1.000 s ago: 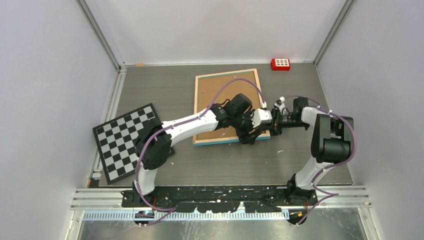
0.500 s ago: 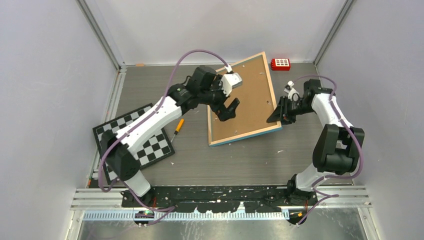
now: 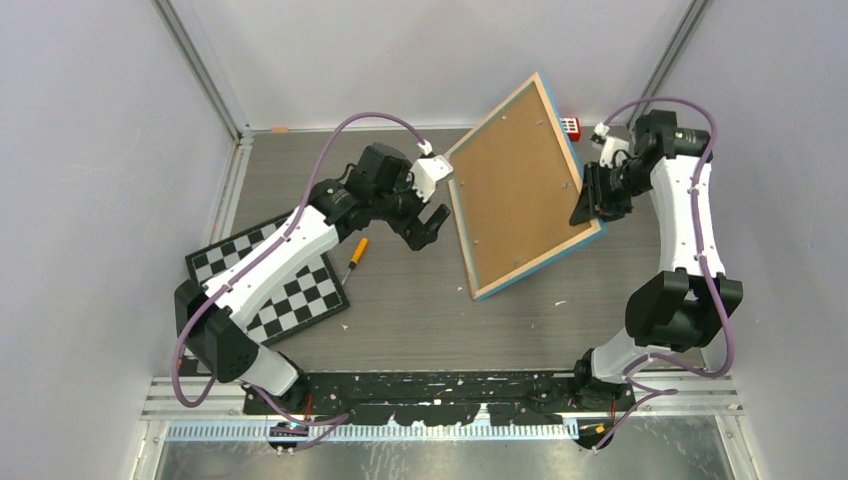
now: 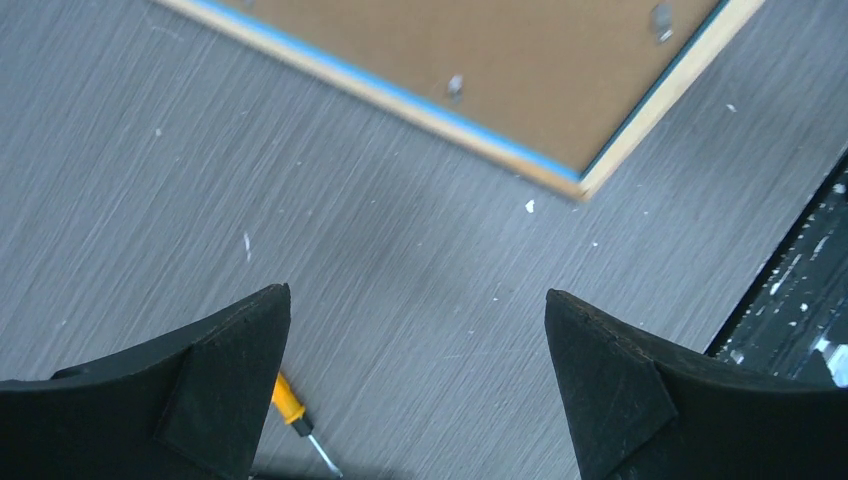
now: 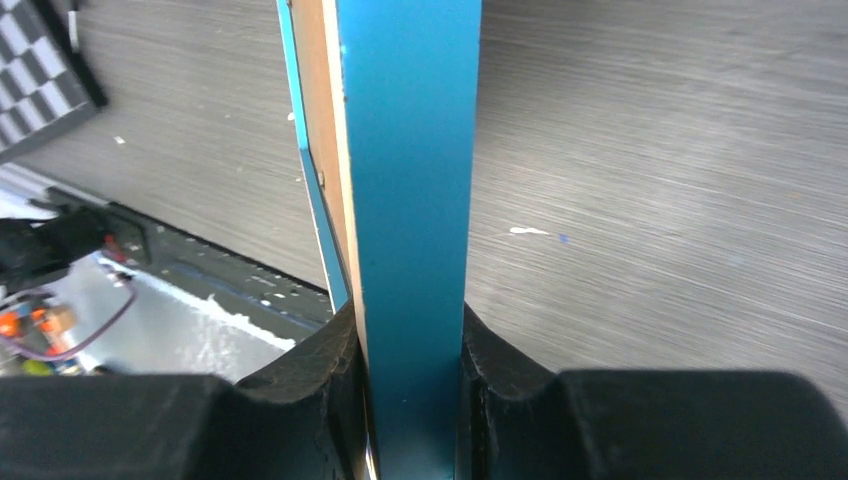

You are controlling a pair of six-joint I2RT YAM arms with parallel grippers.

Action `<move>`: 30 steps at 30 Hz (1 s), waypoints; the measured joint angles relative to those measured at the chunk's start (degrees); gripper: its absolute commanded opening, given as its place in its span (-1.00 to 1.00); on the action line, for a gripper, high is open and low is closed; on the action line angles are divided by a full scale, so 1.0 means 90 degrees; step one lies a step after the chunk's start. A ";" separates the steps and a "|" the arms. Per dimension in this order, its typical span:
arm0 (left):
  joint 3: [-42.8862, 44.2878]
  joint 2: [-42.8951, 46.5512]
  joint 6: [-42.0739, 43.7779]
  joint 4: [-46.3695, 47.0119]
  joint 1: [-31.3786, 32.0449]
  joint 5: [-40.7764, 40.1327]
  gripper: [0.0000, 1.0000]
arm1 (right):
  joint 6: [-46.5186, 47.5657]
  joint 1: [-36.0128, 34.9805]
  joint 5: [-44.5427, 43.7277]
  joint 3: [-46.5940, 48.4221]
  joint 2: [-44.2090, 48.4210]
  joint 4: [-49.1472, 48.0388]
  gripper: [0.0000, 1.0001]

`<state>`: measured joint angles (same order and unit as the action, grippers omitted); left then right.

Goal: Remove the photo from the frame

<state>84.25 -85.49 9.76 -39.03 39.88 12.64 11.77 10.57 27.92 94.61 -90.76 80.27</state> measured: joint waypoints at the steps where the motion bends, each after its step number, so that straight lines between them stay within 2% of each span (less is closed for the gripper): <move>1: -0.0012 0.0034 0.0034 -0.0066 -0.0036 -0.0063 0.99 | 0.0063 0.0000 -0.0134 0.0209 -0.0017 0.0119 -0.99; 10: -0.0194 0.0415 0.0279 -0.0233 -0.0296 -0.0345 0.99 | 0.0437 0.0002 -0.1202 0.1707 -0.0296 0.0821 -0.99; 19: -0.0289 0.0542 -0.0075 -0.0478 -0.0913 -0.0204 0.99 | 0.0916 -0.0214 -0.2123 0.2720 -0.0389 0.0697 -0.99; 24: -0.0282 0.0544 -0.0430 -0.0607 -0.1202 -0.0029 0.99 | 0.1137 -0.0695 -0.2686 0.2798 -0.0386 0.0423 -0.99; 30: -0.0202 0.0551 -0.1061 -0.0721 -0.1586 0.0364 0.99 | 0.1270 -0.1919 -0.3570 0.2582 -0.0219 -0.0197 -0.99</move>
<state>82.43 -80.53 0.21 -45.52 25.61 15.92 23.20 -6.70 -4.21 117.84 -92.73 78.50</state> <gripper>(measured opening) 0.996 0.320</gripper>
